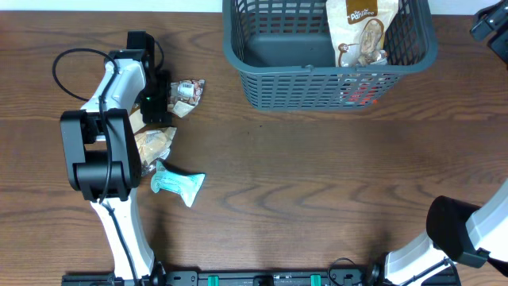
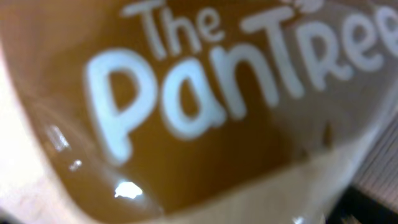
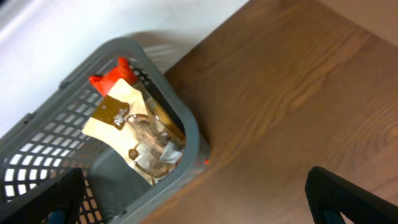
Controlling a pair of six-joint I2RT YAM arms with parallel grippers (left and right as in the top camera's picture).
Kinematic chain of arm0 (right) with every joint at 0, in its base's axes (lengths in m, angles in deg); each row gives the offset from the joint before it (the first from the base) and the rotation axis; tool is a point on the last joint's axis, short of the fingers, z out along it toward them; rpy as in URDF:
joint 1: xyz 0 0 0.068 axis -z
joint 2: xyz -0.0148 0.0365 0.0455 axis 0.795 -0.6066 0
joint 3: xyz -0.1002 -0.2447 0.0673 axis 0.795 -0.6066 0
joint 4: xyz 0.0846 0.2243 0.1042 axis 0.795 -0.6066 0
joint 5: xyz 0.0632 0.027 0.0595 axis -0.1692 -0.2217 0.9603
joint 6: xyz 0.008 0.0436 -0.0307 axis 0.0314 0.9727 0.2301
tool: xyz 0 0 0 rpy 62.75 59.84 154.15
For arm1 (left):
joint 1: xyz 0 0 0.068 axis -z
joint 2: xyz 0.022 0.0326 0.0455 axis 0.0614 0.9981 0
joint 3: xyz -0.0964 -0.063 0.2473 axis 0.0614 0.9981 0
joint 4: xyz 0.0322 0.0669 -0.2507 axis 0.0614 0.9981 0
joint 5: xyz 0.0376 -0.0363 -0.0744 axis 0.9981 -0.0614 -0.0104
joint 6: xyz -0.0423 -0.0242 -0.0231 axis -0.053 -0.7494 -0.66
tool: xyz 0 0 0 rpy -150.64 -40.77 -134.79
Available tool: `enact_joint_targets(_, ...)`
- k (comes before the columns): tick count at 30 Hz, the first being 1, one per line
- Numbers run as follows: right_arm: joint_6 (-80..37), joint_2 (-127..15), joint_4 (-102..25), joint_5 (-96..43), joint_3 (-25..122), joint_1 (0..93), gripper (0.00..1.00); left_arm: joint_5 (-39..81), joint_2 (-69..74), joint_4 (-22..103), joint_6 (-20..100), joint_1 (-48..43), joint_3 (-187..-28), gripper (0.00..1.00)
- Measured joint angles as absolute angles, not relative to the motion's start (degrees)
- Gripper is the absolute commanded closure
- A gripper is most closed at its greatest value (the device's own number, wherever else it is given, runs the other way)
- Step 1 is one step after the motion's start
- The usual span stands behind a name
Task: Pack container
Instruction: 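Grasp the Pantree wrapper with the left gripper and lift toward the basket, then release the Pantree wrapper into the basket and withdraw the left gripper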
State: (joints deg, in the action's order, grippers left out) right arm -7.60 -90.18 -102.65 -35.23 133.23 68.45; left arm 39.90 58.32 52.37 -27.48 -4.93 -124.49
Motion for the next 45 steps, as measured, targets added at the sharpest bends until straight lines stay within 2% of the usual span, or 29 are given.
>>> enact_joint_targets(2, -7.62, -90.18, -102.65, -35.23, 132.31, 68.45, 0.01, 39.88, 58.56, 52.42, -27.42, -4.93, -124.56, 0.94)
enact_joint_targets(9, -7.76, -90.18, -102.65, -35.23, 131.05, 68.45, 0.01, 38.68, 58.62, 52.11, -23.42, -4.93, -125.1, 0.94)
enact_joint_targets(16, -7.84, -90.18, -102.65, -35.25, 130.98, 68.45, 0.01, 38.37, 57.84, 52.7, -9.63, -4.93, -125.5, 0.95)
enact_joint_targets(21, -8.35, -90.18, -102.65, -35.27, 130.96, 68.45, 0.01, 39.22, 50.05, 52.88, -0.38, -4.84, -127.07, 0.95)
enact_joint_targets(25, -8.43, -90.18, -102.65, -35.27, 130.94, 68.45, 0.01, 41.43, 39.98, 51.96, 6.7, -3.75, -134.33, 0.95)
enact_joint_targets(30, -8.43, -90.18, -102.62, -35.29, 130.94, 68.45, 0.01, 42.85, 29.68, 50.34, 17.26, 3.05, -146.07, 0.95)
enact_joint_targets(34, -8.43, -90.18, -102.65, -35.27, 130.94, 68.45, 0.01, 44.66, 27.48, 48.92, 24.97, 11.88, -151.94, 0.95)
enact_joint_targets(39, -8.78, -90.18, -102.65, -34.77, 130.94, 68.45, 0.01, 50.28, 30.21, 45.36, 32.84, 20.58, -152.27, 0.94)
enact_joint_targets(45, -10.55, -90.18, -102.65, -32.71, 130.94, 68.45, 0.01, 54.72, 37.33, 42.12, 37.94, 24.2, -152.05, 0.94)
